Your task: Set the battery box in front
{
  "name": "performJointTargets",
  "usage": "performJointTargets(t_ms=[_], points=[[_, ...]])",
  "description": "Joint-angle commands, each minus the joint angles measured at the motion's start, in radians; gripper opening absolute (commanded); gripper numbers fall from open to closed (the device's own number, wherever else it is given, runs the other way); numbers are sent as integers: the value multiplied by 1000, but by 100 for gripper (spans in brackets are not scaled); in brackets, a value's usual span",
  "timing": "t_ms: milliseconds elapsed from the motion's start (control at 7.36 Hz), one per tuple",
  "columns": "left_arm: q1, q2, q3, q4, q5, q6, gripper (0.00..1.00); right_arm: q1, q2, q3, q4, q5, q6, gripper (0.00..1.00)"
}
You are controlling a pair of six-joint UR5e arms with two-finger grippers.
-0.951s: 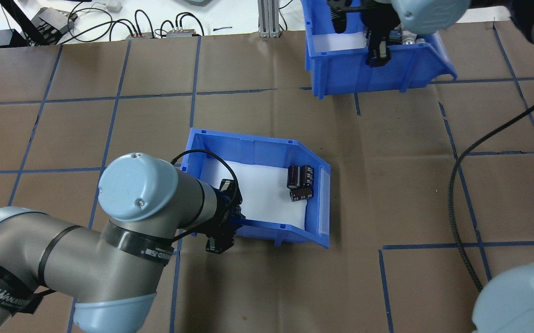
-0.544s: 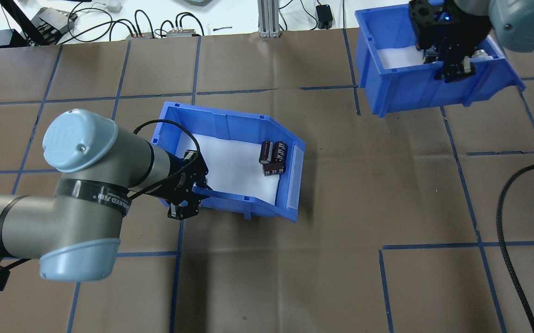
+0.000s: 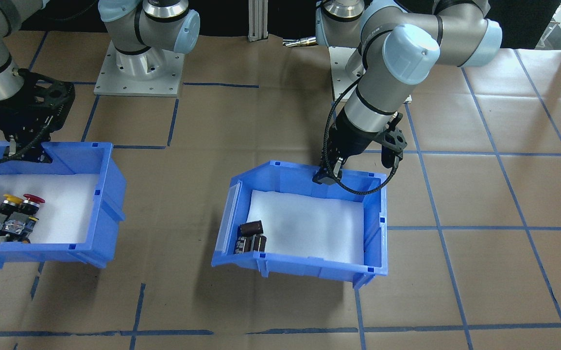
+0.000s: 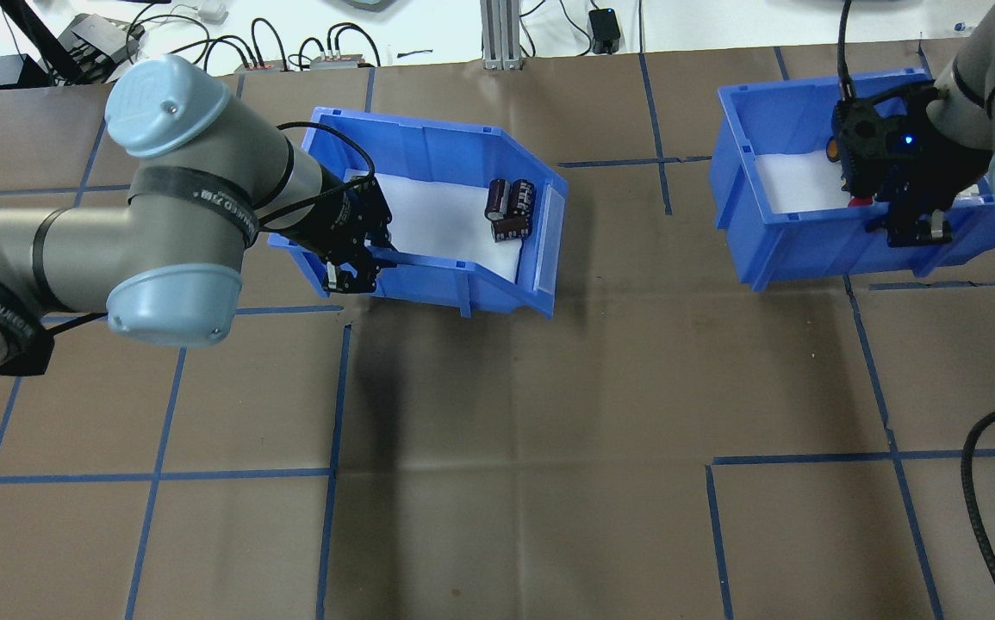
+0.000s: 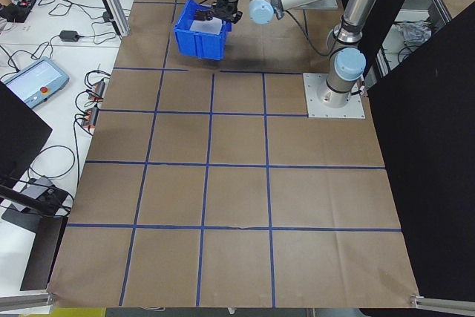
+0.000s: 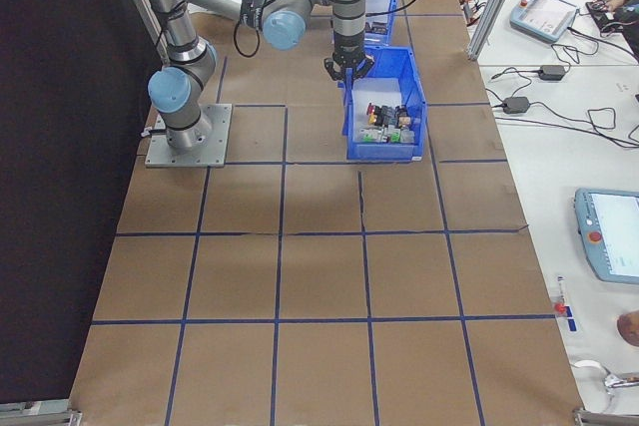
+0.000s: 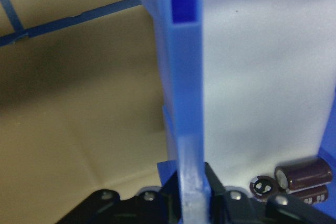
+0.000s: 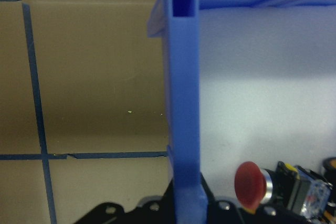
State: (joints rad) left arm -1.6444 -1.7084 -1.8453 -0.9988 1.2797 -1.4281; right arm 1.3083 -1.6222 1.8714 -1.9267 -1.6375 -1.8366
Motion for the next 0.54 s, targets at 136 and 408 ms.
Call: performJointTargets(t_ms=[136, 408], points=[[-119, -337, 393, 12, -30, -237, 0, -4, -85, 132, -43, -1, 2, 1], [-165, -488, 581, 6, -23, -302, 3, 2, -131, 179, -28, -1, 3, 1]])
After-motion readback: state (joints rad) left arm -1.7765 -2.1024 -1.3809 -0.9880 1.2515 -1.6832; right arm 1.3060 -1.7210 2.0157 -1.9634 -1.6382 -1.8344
